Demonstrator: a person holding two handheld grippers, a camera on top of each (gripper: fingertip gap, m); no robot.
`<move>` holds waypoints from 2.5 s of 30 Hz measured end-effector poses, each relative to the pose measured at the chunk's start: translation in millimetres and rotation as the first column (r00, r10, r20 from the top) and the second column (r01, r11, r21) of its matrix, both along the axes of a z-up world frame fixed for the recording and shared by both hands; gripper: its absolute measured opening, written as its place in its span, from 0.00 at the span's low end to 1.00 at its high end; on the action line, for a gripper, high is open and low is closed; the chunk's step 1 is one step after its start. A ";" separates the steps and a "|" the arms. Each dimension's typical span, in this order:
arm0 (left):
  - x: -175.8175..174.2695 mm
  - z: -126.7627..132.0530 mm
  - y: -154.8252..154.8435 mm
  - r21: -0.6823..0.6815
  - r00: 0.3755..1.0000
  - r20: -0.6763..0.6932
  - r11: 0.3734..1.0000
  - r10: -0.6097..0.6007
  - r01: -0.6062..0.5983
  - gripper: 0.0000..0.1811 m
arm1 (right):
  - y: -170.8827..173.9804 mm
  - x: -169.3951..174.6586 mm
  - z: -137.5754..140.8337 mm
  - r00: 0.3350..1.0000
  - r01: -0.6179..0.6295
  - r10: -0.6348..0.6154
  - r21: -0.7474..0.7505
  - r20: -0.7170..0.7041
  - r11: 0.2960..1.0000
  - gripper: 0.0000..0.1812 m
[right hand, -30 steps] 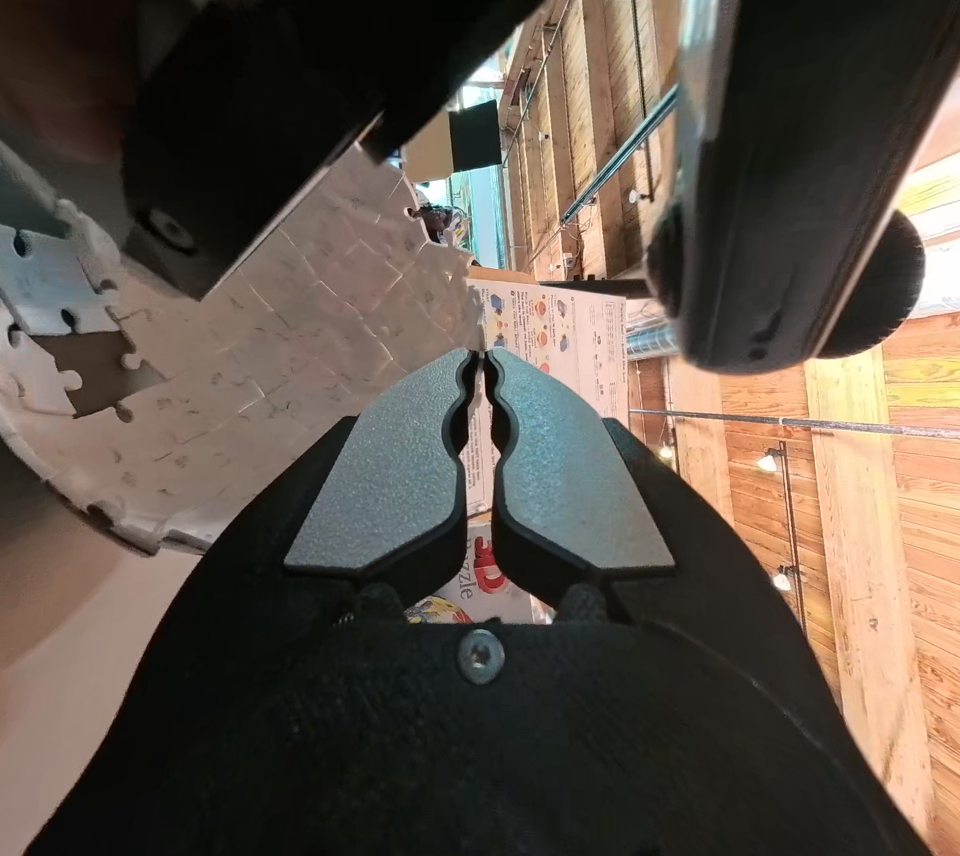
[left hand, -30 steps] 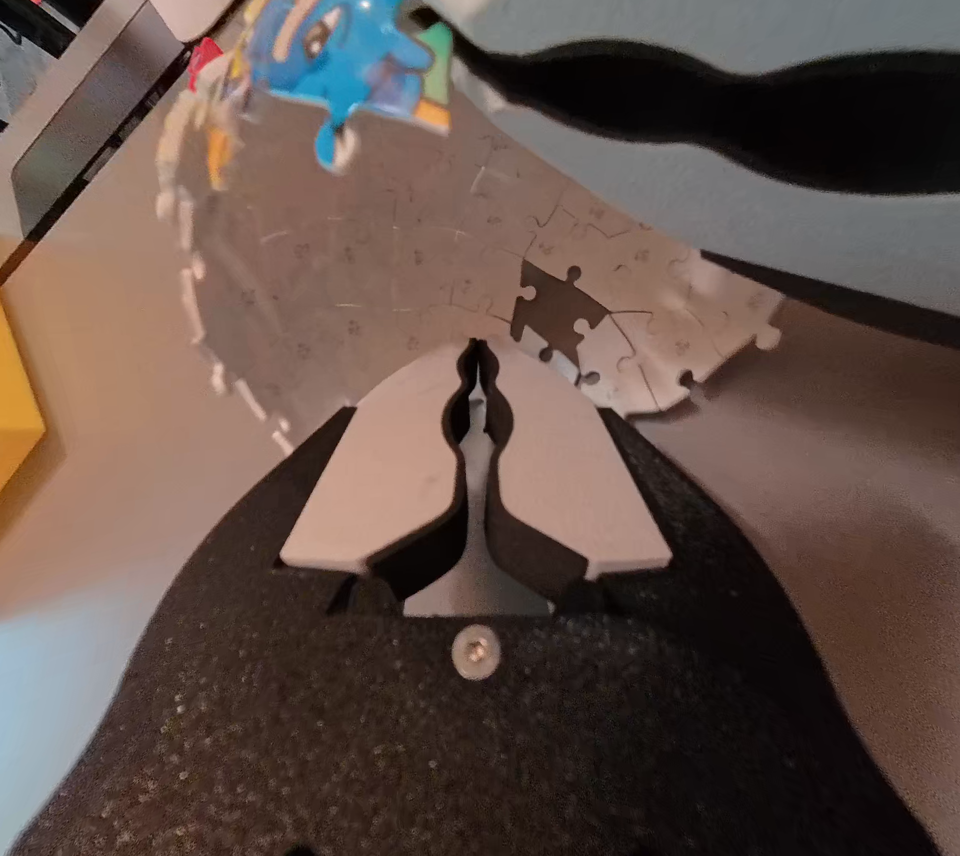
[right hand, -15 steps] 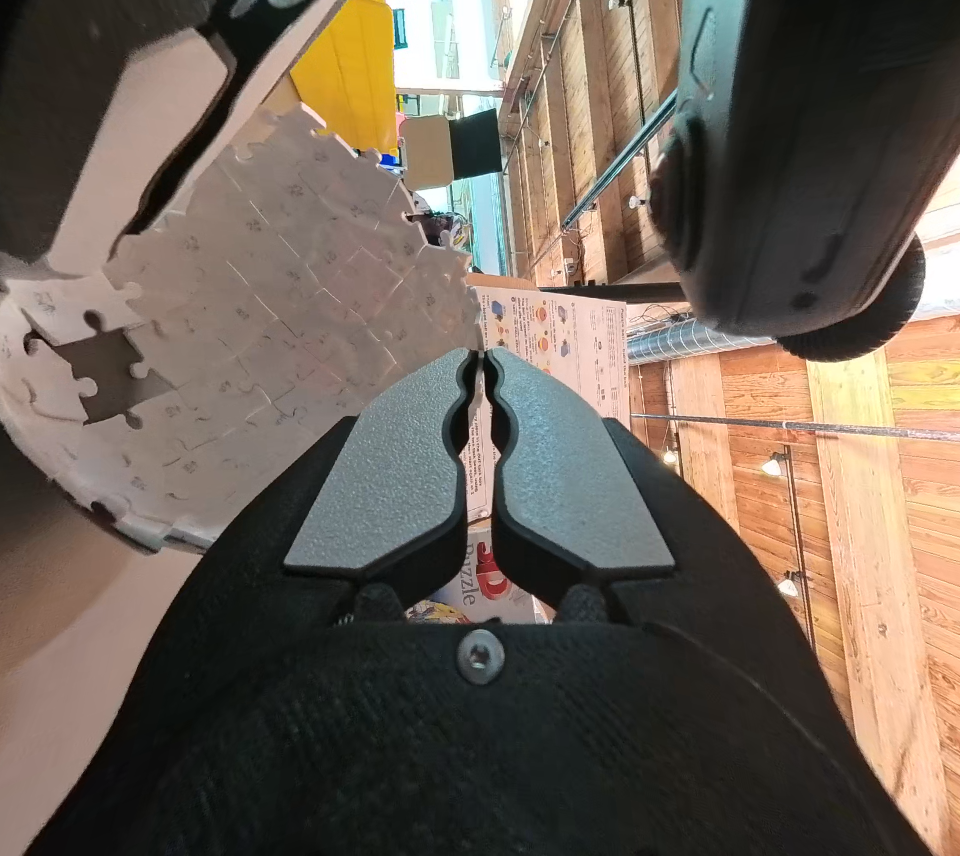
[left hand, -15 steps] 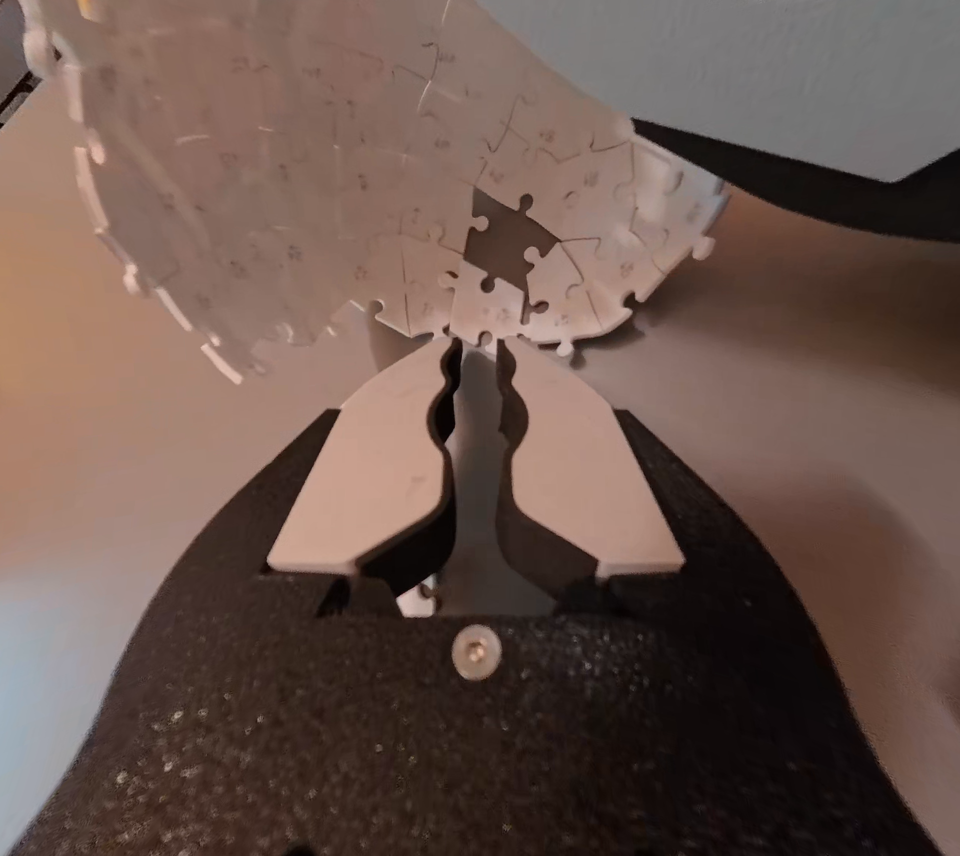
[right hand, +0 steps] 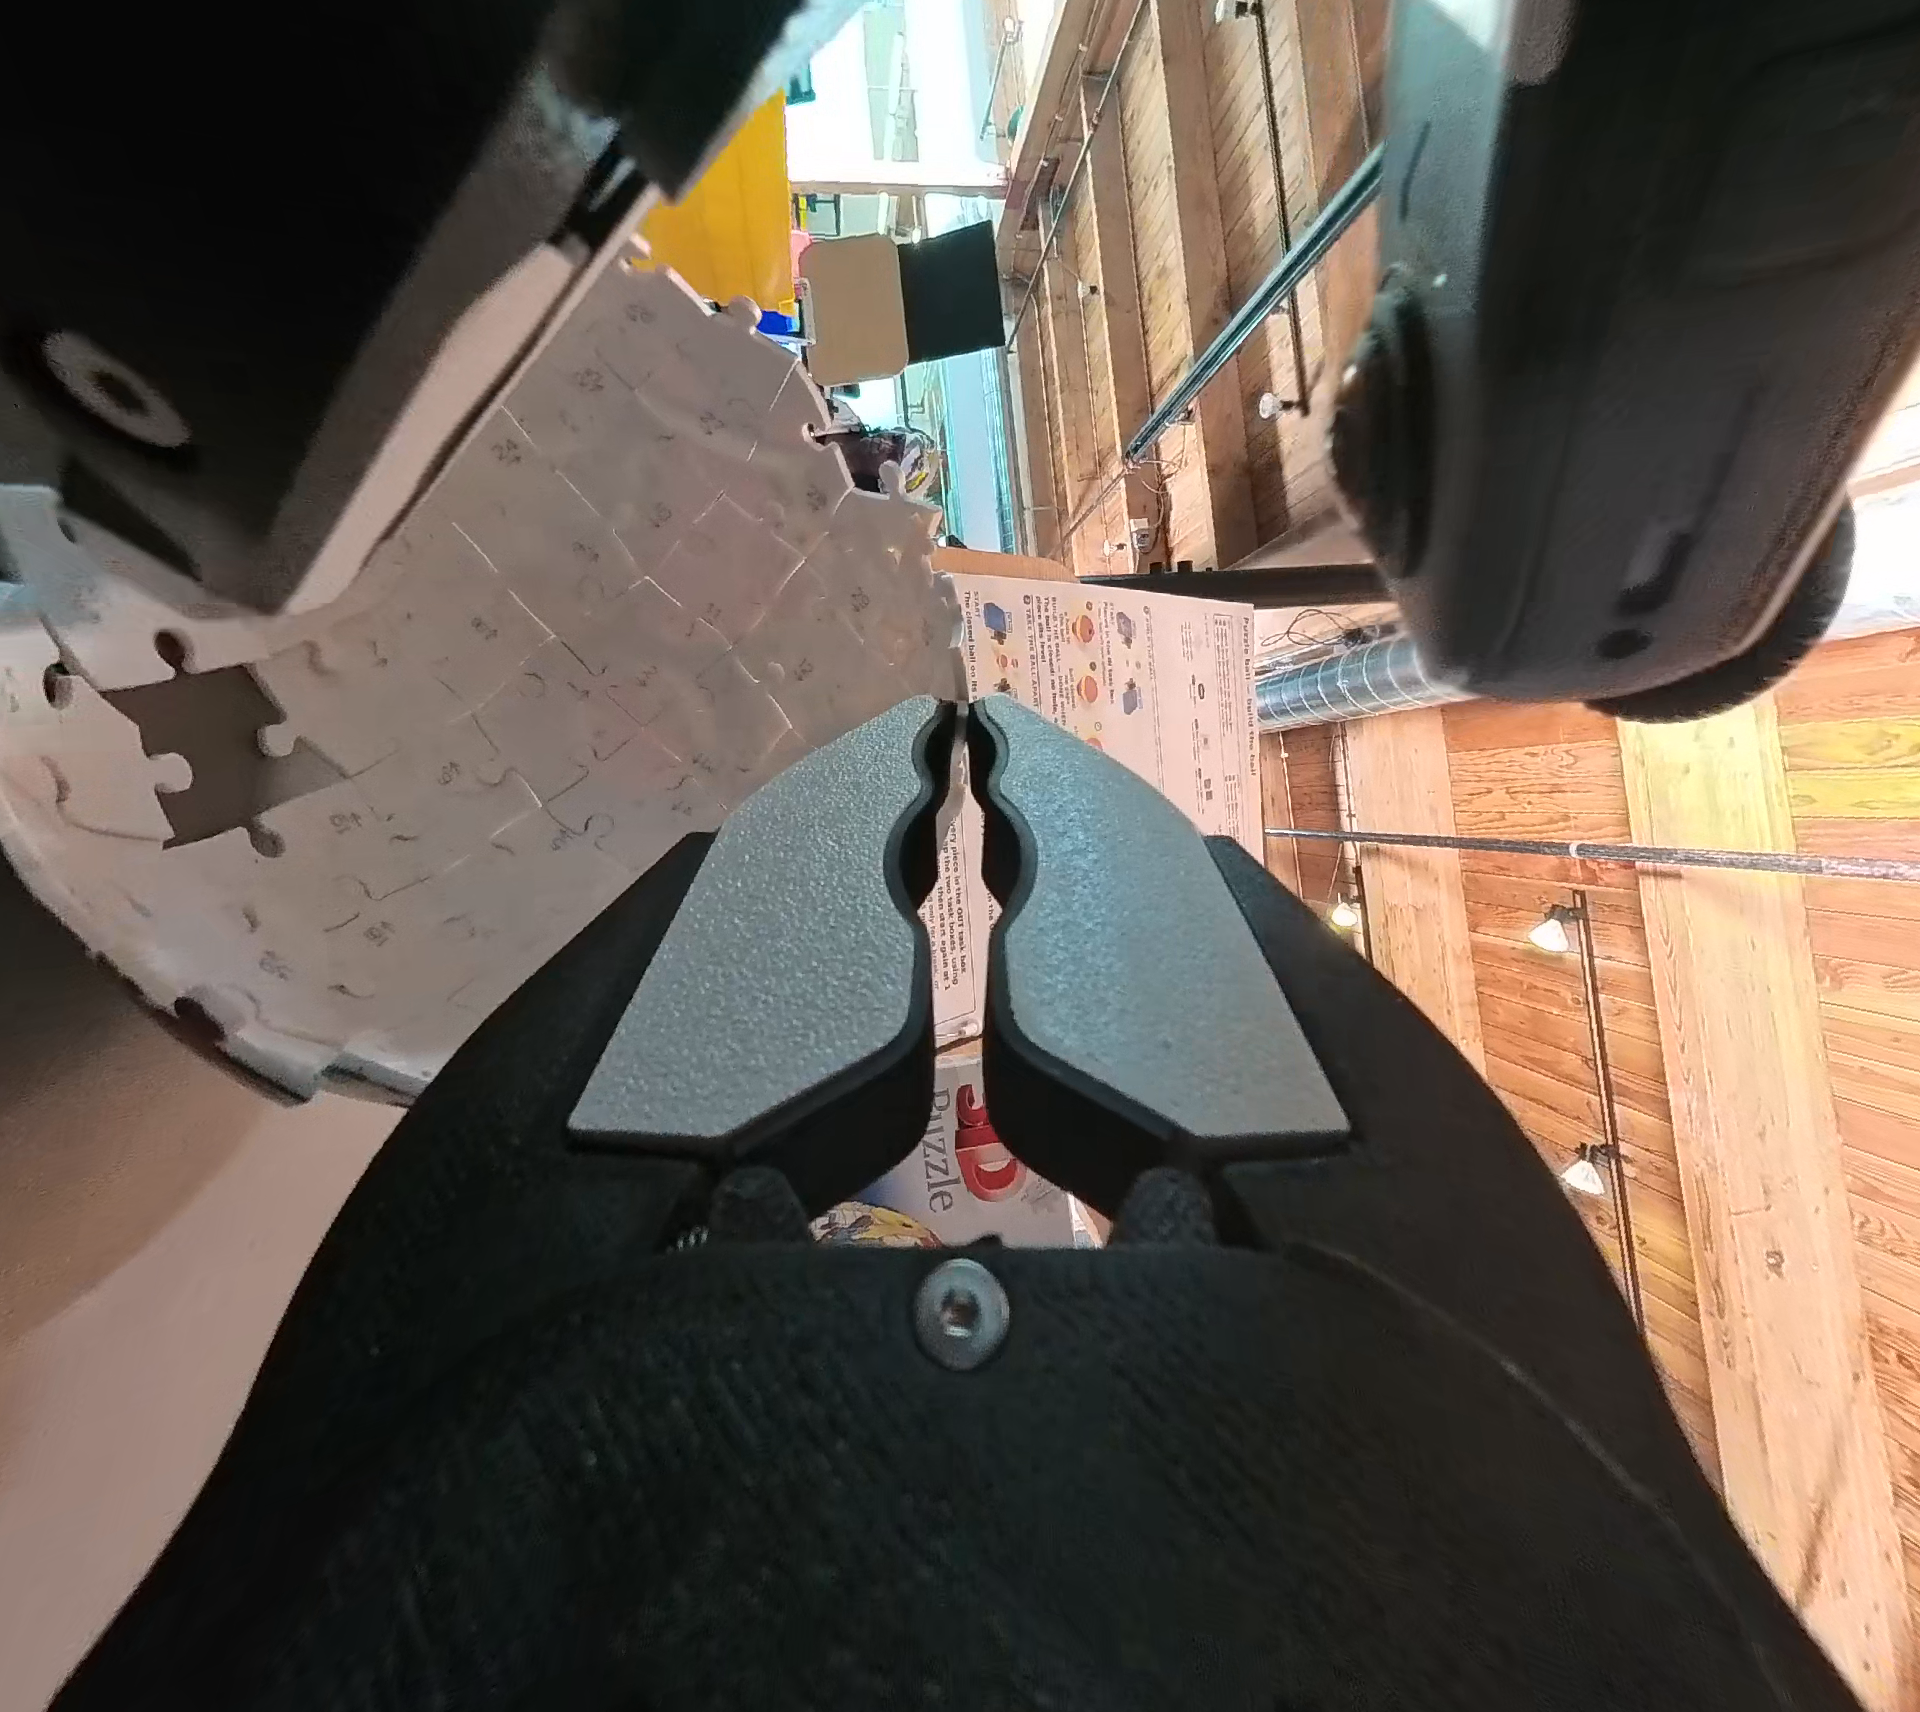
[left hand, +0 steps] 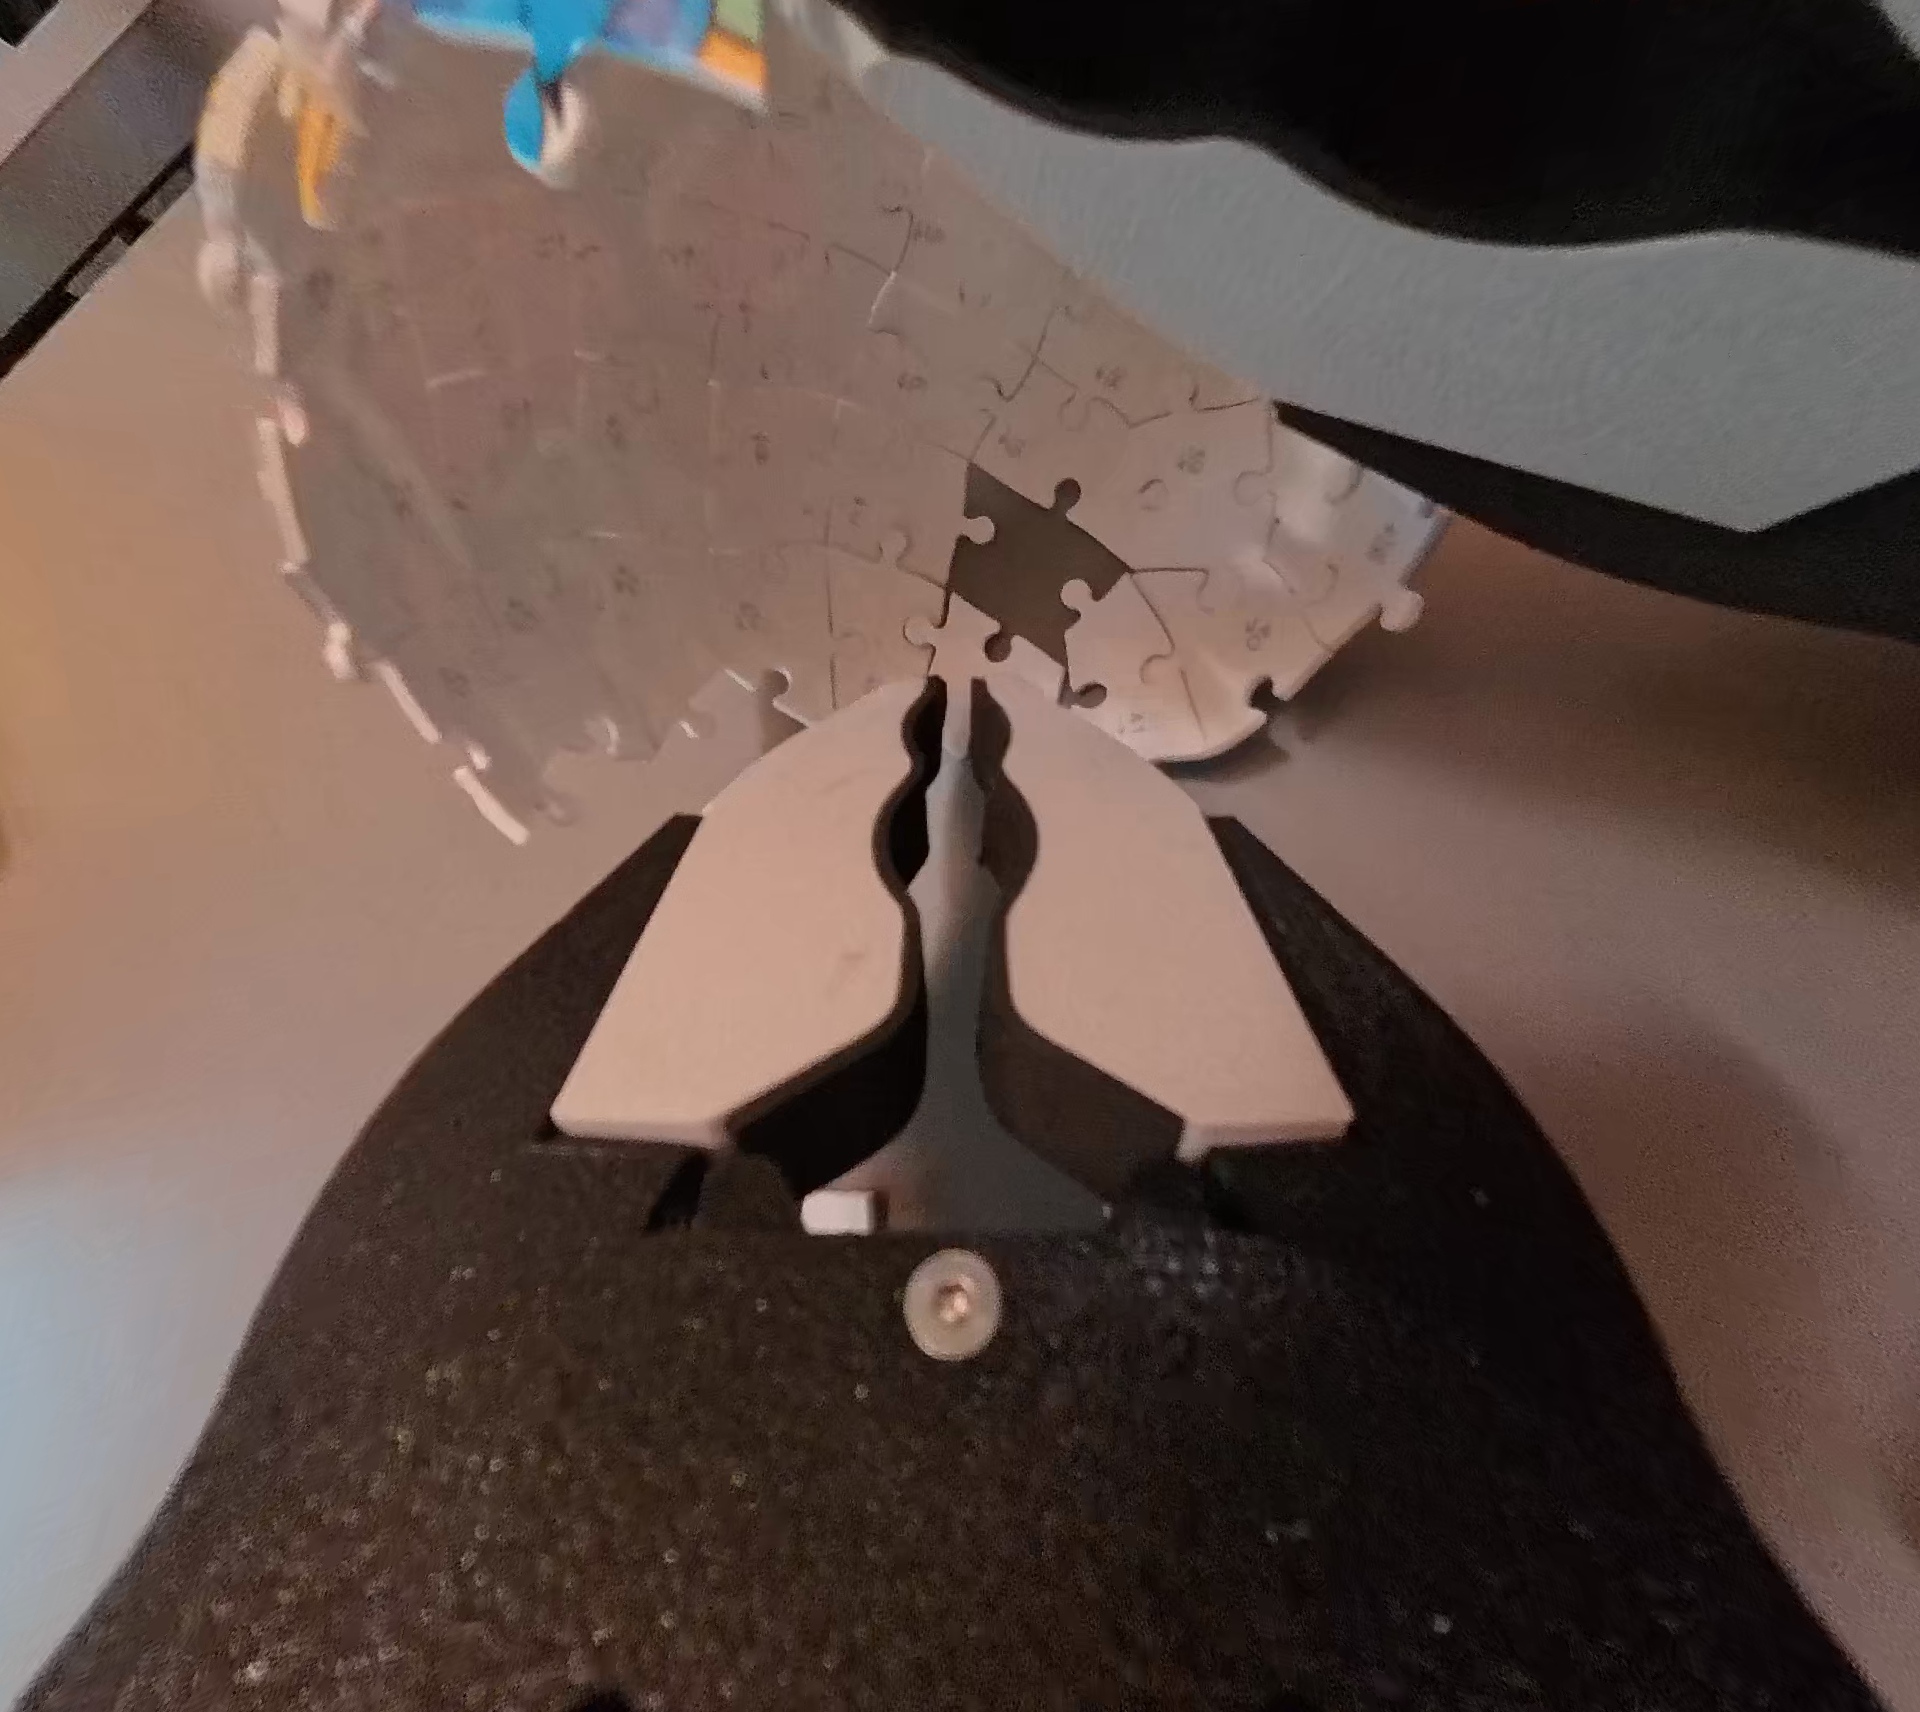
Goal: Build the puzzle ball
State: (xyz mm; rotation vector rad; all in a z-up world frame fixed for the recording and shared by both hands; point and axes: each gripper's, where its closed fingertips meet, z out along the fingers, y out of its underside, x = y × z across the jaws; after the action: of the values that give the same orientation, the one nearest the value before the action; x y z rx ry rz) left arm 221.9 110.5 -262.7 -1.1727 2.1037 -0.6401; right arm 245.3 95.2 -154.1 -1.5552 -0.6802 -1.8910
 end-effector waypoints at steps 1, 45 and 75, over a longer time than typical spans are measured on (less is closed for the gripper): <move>-0.4 0.4 0.5 0.010 1.000 -0.005 1.000 -0.010 0.010 0.01 | 0.2 -0.1 0.0 1.000 -0.001 0.001 0.000 0.000 1.000 0.01; 18.0 -3.2 2.4 0.037 0.999 -0.002 0.998 -0.042 0.042 0.00 | 0.7 0.7 -1.4 1.000 -0.005 0.005 0.016 -0.017 1.000 0.01; 21.1 -10.4 3.2 -0.056 0.998 -0.047 0.997 0.051 -0.054 0.00 | 0.6 -1.0 -2.6 1.000 -0.012 0.012 0.013 -0.024 1.000 0.01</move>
State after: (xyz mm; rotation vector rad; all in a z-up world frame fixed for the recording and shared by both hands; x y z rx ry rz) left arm 243.1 113.6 -273.1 -1.2813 2.0972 -0.6592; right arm 244.2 95.8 -156.7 -1.5605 -0.6645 -1.8615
